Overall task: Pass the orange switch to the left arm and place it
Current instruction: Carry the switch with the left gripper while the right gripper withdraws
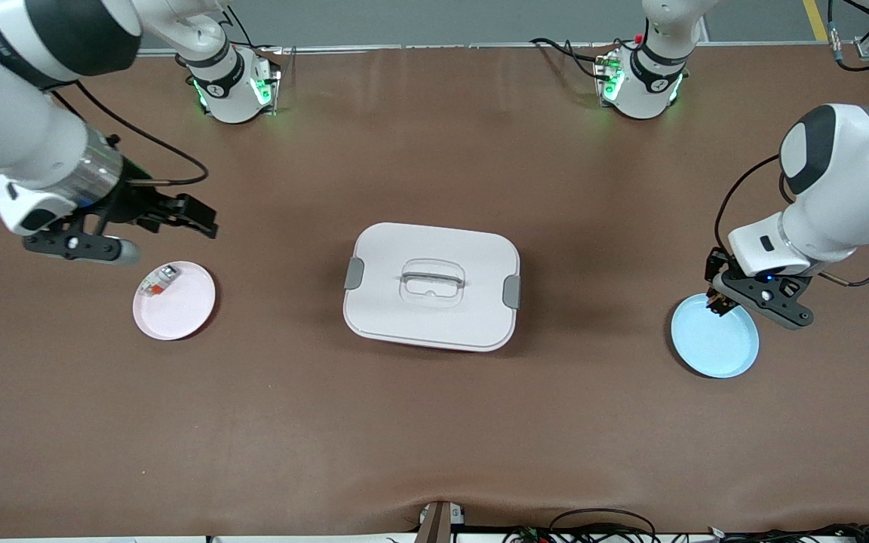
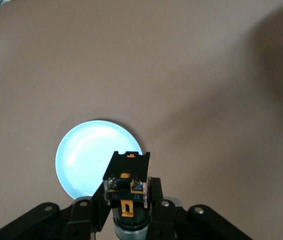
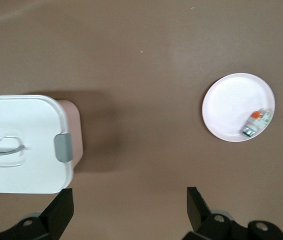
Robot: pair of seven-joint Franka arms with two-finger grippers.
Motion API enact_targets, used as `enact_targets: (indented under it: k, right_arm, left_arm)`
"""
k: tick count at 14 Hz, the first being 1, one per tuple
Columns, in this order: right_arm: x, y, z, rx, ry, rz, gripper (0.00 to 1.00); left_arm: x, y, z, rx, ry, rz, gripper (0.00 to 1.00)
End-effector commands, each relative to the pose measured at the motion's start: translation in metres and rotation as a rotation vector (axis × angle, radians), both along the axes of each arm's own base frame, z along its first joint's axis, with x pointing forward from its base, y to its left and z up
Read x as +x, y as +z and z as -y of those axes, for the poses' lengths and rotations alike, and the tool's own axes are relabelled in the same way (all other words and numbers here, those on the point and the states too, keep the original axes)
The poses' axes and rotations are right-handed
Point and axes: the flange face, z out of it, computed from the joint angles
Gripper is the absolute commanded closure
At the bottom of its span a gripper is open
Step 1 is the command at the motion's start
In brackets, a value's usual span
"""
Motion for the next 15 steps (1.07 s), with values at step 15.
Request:
enact_targets:
  k: [15]
  right_arm:
    - [-0.034,0.035,0.104,-0.084,0.017,0.071,0.00]
  left_arm:
    - [0.018,-0.174,-0.042,0.350,-0.697,-0.146,1.00]
